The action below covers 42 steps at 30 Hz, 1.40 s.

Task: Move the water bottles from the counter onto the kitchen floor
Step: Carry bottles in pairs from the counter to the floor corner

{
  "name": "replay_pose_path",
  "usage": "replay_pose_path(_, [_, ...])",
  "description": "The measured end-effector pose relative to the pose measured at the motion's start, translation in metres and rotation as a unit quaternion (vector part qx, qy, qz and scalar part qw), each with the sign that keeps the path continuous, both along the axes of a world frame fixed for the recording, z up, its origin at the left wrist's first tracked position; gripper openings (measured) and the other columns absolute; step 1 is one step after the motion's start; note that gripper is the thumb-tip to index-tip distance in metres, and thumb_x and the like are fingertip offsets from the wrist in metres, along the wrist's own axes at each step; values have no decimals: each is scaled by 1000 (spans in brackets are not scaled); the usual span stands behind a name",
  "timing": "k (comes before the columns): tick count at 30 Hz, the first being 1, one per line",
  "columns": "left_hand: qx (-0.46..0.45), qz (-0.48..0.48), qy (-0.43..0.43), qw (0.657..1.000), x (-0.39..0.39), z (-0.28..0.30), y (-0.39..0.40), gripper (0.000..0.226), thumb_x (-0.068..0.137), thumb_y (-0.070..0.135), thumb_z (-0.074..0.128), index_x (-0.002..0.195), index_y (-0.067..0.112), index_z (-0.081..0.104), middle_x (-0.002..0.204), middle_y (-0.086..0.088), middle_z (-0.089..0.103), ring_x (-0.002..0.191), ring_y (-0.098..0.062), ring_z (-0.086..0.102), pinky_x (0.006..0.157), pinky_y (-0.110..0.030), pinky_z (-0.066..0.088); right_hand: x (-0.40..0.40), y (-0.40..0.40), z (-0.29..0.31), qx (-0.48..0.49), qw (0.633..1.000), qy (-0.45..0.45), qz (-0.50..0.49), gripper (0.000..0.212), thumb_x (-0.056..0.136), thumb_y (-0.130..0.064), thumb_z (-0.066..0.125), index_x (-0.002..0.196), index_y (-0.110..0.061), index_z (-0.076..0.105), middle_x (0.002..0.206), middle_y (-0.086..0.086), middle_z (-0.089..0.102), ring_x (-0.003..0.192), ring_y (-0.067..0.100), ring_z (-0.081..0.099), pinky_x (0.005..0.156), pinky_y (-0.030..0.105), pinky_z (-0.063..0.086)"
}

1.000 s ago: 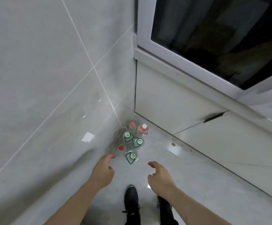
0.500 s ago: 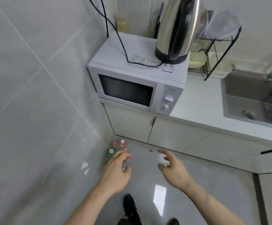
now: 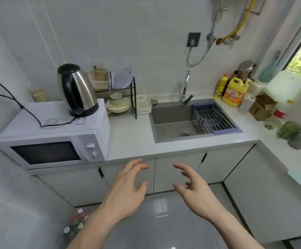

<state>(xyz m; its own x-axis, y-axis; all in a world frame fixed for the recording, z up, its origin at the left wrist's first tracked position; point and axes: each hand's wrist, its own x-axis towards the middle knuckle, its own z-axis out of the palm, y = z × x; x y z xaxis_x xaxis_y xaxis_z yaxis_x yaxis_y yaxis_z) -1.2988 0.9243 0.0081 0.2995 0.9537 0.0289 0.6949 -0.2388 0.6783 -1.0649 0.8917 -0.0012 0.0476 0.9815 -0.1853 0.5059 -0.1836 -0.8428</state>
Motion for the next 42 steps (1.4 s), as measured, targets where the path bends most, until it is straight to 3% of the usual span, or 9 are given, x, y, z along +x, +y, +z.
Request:
replay_pose_path(3, [21,-55,-4,998,54,22,1,40,96,30,57,131,46,47,148,35,25,138,5,29,110,-11,26,47,-19,17,17,999,-2,-47,50,93,-31,63,135,-53,48,125,-39,46,132,-2,44,109,27,40])
replay_pose_path(8, [44,-152,-10,987,132,47,6,40,95,33,58,129,50,45,143,42,23,137,12,25,114,-20,22,107,-54,42,48,991,-30,-123,50,93,-32,62,136,-52,47,141,-36,45,128,-9,45,104,20,40])
replay_pose_path(11, [62,-220,-14,973,175,53,10,43,93,30,59,129,50,46,144,40,25,136,12,26,107,-6,20,133,-75,50,58,980,-50,-186,50,93,-34,63,136,-51,46,145,-35,42,121,0,54,106,23,42])
replay_pose_path(13, [63,-258,-17,964,199,54,11,44,93,28,60,129,49,47,145,39,25,136,12,26,100,-1,20,147,-91,53,61,971,-65,-220,50,93,-34,63,137,-50,46,145,-35,42,132,-8,44,115,29,39])
replay_pose_path(21, [75,-400,-29,913,314,56,-22,45,90,30,62,126,53,45,144,41,24,134,8,33,108,-17,27,214,-185,65,51,927,-86,-362,49,94,-39,62,137,-54,44,148,-36,37,140,-9,34,121,33,32])
replay_pose_path(25, [80,-464,-25,882,382,63,-65,46,90,29,63,128,51,46,145,39,25,130,8,34,95,0,27,252,-250,67,50,897,-80,-433,49,94,-35,63,138,-51,45,141,-39,41,132,-16,37,118,27,34])
replay_pose_path(28, [86,-498,-41,862,432,66,-106,47,89,31,63,129,49,47,149,35,26,135,3,35,110,-21,33,285,-299,72,60,879,-83,-466,48,96,-31,63,136,-50,47,135,-43,40,128,-17,39,110,17,36])
replay_pose_path(30, [81,-510,-51,855,464,69,-136,49,87,30,62,130,50,47,149,36,26,135,0,38,109,-29,41,310,-333,74,59,870,-86,-482,47,96,-33,62,136,-52,46,138,-43,39,130,-17,38,112,19,34])
replay_pose_path(42, [92,-587,-59,802,622,77,-275,49,88,31,63,130,50,47,147,39,24,136,5,33,110,-29,41,443,-489,83,72,826,-84,-553,48,96,-31,63,132,-58,45,142,-42,38,135,-8,38,117,25,33])
